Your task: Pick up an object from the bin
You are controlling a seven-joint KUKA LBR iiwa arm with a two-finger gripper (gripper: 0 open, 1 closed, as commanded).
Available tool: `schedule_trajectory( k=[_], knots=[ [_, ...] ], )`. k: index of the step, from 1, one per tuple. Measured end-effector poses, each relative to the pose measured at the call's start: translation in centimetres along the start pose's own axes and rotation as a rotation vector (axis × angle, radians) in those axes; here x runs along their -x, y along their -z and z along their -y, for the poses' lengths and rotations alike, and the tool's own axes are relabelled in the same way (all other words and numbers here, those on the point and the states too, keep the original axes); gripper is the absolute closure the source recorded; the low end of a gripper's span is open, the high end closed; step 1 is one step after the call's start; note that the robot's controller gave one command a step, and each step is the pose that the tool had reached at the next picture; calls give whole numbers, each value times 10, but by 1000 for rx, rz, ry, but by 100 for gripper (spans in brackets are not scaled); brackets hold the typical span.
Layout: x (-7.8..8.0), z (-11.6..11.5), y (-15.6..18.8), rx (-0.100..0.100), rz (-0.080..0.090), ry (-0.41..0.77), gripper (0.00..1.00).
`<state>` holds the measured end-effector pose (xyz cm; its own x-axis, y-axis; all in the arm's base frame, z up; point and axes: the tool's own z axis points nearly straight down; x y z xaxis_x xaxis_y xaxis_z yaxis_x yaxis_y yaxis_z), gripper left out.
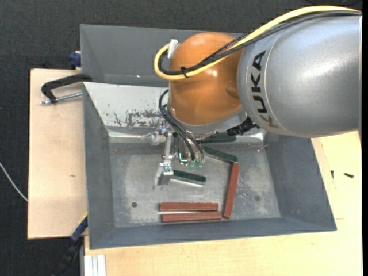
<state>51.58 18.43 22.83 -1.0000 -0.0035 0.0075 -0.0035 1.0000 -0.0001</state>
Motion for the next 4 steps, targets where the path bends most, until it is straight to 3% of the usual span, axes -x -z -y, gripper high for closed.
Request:
schedule_trajectory(
  k=[1,2,3,4],
  knots=[
    [0,0,2,1,4,-1,0],
    [28,1,3,3,11,68,0],
    [25,33,3,1,13,125,0],
    [7,41,-43,2,16,114,0]
  ],
)
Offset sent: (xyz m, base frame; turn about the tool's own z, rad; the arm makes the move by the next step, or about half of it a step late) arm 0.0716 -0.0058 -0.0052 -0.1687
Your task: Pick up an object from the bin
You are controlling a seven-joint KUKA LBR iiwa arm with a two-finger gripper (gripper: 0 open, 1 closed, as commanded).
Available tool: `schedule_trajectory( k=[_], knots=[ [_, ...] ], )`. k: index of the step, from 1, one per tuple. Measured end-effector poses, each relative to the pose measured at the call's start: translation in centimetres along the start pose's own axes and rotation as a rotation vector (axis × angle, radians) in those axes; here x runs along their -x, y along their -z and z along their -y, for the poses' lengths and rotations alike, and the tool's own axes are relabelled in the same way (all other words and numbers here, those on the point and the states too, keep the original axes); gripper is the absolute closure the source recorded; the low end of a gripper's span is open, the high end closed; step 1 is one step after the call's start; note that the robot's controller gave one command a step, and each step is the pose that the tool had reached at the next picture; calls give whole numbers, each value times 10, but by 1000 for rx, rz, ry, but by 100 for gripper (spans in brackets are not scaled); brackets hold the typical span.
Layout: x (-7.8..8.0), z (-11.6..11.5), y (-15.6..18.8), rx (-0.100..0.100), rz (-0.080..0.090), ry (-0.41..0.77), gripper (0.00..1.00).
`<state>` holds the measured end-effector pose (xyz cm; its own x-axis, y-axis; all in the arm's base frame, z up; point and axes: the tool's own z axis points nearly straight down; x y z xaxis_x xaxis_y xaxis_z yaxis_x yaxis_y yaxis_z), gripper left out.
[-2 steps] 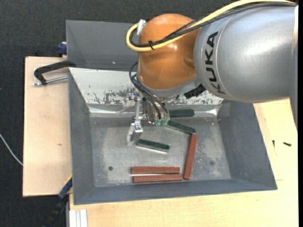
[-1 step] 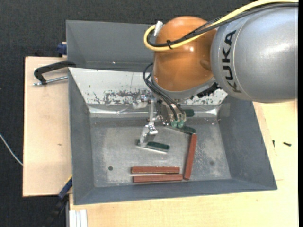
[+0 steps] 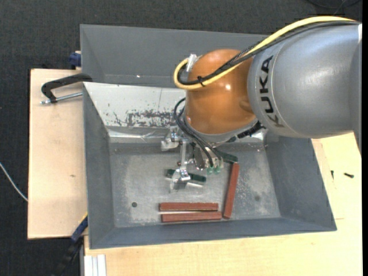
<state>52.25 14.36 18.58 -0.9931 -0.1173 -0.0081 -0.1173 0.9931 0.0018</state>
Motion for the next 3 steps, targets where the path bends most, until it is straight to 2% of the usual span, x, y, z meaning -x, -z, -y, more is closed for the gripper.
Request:
schedule_trajectory(
  k=[1,2,3],
  knots=[
    [-5,36,-53,0,-7,-105,0],
    [4,44,-108,-1,-6,47,100],
    [4,44,-108,-1,-6,47,100]
  ],
)
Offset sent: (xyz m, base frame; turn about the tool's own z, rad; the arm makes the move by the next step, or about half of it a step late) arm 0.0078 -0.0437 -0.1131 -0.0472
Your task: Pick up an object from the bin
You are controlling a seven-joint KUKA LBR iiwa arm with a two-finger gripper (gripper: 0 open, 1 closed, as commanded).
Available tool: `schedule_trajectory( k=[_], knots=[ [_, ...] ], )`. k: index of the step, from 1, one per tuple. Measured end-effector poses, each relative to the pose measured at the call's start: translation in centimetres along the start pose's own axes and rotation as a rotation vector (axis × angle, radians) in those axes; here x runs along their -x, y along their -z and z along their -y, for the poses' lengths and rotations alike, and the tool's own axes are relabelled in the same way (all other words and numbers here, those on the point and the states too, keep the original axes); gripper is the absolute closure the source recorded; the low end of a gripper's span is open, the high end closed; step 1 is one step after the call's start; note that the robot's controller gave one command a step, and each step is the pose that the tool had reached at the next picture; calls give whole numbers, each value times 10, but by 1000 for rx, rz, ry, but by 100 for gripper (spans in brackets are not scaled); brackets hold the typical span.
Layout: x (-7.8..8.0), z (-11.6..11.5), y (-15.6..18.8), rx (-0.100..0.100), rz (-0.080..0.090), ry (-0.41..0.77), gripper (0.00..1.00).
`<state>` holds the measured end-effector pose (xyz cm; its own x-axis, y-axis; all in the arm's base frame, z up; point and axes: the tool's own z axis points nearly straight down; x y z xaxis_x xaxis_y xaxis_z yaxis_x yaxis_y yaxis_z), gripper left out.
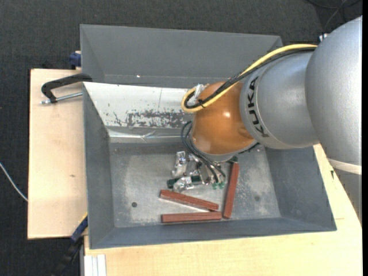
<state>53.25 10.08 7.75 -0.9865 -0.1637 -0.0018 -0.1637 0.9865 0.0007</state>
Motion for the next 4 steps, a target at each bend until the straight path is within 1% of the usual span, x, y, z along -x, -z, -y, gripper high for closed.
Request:
schedule_trajectory(
  k=[1,2,3,4],
  knots=[
    [-15,11,200,0,0,26,100],
    [-18,14,255,0,6,32,0],
    [-19,14,254,0,4,32,0],
    [-17,16,211,0,9,17,0]
  ],
)
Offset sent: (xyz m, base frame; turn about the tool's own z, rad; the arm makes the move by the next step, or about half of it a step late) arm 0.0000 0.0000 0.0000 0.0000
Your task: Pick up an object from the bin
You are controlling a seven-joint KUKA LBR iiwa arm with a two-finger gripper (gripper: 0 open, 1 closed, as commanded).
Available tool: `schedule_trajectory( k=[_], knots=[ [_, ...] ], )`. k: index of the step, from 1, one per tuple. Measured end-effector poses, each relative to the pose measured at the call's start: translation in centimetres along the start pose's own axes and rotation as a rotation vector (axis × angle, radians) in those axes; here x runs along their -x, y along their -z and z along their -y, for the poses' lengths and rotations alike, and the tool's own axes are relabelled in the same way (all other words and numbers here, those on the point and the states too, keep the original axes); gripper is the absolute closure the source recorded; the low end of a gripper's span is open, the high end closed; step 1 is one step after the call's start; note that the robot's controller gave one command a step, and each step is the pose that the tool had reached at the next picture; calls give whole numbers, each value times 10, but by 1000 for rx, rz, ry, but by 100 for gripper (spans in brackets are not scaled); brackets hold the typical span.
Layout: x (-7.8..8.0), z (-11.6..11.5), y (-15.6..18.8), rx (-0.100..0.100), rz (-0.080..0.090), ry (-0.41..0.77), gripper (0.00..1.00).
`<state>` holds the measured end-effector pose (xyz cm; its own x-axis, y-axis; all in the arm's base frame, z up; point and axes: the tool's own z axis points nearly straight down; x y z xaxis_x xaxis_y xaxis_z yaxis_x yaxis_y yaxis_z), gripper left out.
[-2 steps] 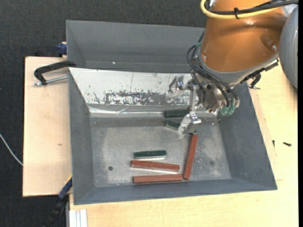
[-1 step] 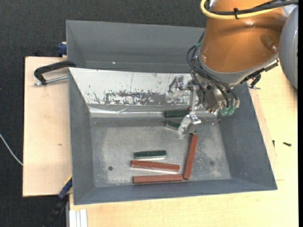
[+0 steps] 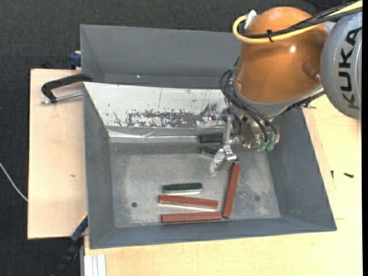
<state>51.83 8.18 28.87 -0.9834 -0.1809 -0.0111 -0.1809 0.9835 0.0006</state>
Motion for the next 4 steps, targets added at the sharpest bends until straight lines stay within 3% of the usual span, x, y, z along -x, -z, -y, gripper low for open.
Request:
schedule_trajectory(
  k=[1,2,3,4],
  knots=[
    [-4,-13,-61,0,-4,15,0],
    [-14,-10,-130,1,-5,70,0],
    [-8,-13,-211,2,-8,105,100],
    [-8,-13,-211,2,-8,105,100]
  ],
)
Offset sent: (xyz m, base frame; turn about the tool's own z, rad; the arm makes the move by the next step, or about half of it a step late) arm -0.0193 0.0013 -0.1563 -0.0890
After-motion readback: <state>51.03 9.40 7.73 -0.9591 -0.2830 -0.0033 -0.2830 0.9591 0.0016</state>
